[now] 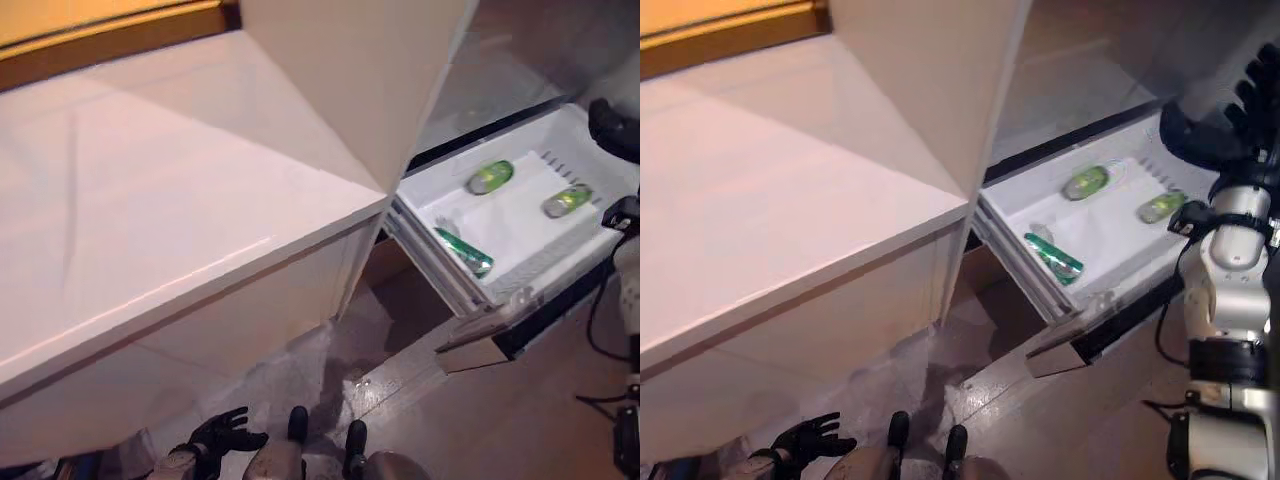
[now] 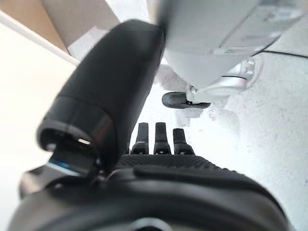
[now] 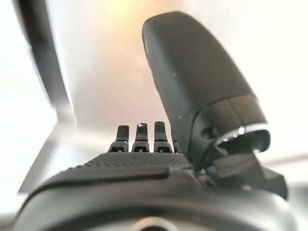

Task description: Put drinks into fridge and close the fridge

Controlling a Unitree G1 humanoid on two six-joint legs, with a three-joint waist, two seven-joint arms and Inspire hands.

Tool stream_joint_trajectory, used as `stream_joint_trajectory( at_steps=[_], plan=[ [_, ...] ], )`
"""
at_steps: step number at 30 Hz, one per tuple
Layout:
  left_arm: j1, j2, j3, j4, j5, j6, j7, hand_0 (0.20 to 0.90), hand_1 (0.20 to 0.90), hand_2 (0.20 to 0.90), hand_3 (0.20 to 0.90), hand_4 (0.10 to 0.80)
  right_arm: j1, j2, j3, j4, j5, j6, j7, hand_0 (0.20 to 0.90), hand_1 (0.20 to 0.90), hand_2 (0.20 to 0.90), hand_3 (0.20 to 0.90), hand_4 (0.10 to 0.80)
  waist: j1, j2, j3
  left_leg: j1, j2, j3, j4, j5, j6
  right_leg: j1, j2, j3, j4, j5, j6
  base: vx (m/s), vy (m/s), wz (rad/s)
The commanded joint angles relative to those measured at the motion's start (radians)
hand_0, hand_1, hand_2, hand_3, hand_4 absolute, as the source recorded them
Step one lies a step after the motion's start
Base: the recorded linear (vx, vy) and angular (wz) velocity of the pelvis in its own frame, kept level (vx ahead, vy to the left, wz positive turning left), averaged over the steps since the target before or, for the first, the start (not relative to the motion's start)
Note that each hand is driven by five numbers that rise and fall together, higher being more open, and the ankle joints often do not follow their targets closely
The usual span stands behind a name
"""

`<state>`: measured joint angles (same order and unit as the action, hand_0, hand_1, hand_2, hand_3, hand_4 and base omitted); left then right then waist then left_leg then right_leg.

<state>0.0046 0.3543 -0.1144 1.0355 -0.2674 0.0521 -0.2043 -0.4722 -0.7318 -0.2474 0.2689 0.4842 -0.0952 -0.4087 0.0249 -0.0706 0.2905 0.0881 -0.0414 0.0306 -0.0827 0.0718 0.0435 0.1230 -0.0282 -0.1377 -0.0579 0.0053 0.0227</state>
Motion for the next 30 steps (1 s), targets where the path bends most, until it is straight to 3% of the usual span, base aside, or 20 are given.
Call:
stream_joint_trajectory(
  at_steps=[1,5,12,15,19,24,30],
  plan=[
    [0.015,-0.058,-0.041,0.047,0.027,-0.034,0.011,0.9,0.9,0.9,0.9,0.8,0.088,-0.012,-0.037,0.001,0.049,-0.141,-0.099,0.9,0.9,0.9,0.9,0.8,-0.032,0.044,-0.149,0.007,0.008,0.055,0.089,-0.155,-0.033,-0.069,0.01,0.035,0.125,-0.086,0.047,0.006,-0.014,-0.33],
    [0.005,-0.062,-0.048,0.049,0.029,-0.028,0.006,0.9,0.9,0.9,0.9,0.8,0.138,0.046,-0.035,0.03,0.101,-0.168,-0.113,0.9,0.9,0.9,0.9,0.8,-0.044,0.049,-0.144,0.006,0.01,0.072,0.15,-0.185,-0.024,-0.068,-0.001,0.043,0.17,-0.108,0.038,0.023,-0.034,-0.27],
    [-0.039,-0.075,-0.088,0.027,-0.002,-0.024,0.001,0.9,0.9,0.9,0.9,0.8,0.125,0.091,-0.05,0.146,0.252,-0.285,-0.201,0.9,0.9,0.9,0.9,0.8,-0.031,0.037,-0.053,-0.107,0.0,0.076,0.481,-0.33,0.013,-0.127,-0.055,0.017,0.351,-0.144,-0.003,-0.007,-0.027,-0.03],
    [-0.036,-0.08,-0.106,0.016,-0.014,-0.024,0.02,0.9,0.9,0.9,0.9,0.8,0.101,0.101,-0.041,0.19,0.302,-0.282,-0.196,0.9,0.9,0.9,0.9,0.8,-0.02,0.047,-0.025,-0.164,-0.008,0.076,0.579,-0.364,0.029,-0.173,-0.067,0.011,0.432,-0.159,-0.016,-0.033,0.013,0.09],
    [-0.031,-0.075,-0.11,0.017,-0.034,-0.023,0.032,0.9,0.9,0.9,0.9,0.8,0.08,0.104,-0.015,0.221,0.344,-0.253,-0.131,0.9,0.9,0.9,0.9,0.8,-0.014,0.058,-0.003,-0.219,-0.011,0.072,0.661,-0.387,0.045,-0.229,-0.077,0.014,0.526,-0.185,-0.029,-0.027,0.046,0.04],
    [-0.041,-0.049,-0.084,-0.013,-0.089,-0.019,0.061,0.9,0.9,0.9,0.9,0.8,0.031,0.094,0.063,0.21,0.379,-0.206,0.16,0.9,0.9,0.9,0.9,0.8,-0.005,0.072,0.075,-0.393,-0.03,0.052,0.859,-0.432,0.073,-0.433,-0.094,0.024,0.785,-0.252,-0.058,-0.127,0.072,0.03],
    [-0.034,-0.037,-0.064,-0.045,-0.125,-0.035,0.067,0.9,0.9,0.9,0.9,0.8,-0.044,0.053,0.129,0.175,0.341,-0.21,0.309,0.9,0.9,0.9,0.9,0.8,0.012,0.08,0.123,-0.514,-0.051,0.035,0.942,-0.426,0.079,-0.574,-0.09,0.021,0.908,-0.273,-0.08,-0.111,0.058,0.07]
  ],
)
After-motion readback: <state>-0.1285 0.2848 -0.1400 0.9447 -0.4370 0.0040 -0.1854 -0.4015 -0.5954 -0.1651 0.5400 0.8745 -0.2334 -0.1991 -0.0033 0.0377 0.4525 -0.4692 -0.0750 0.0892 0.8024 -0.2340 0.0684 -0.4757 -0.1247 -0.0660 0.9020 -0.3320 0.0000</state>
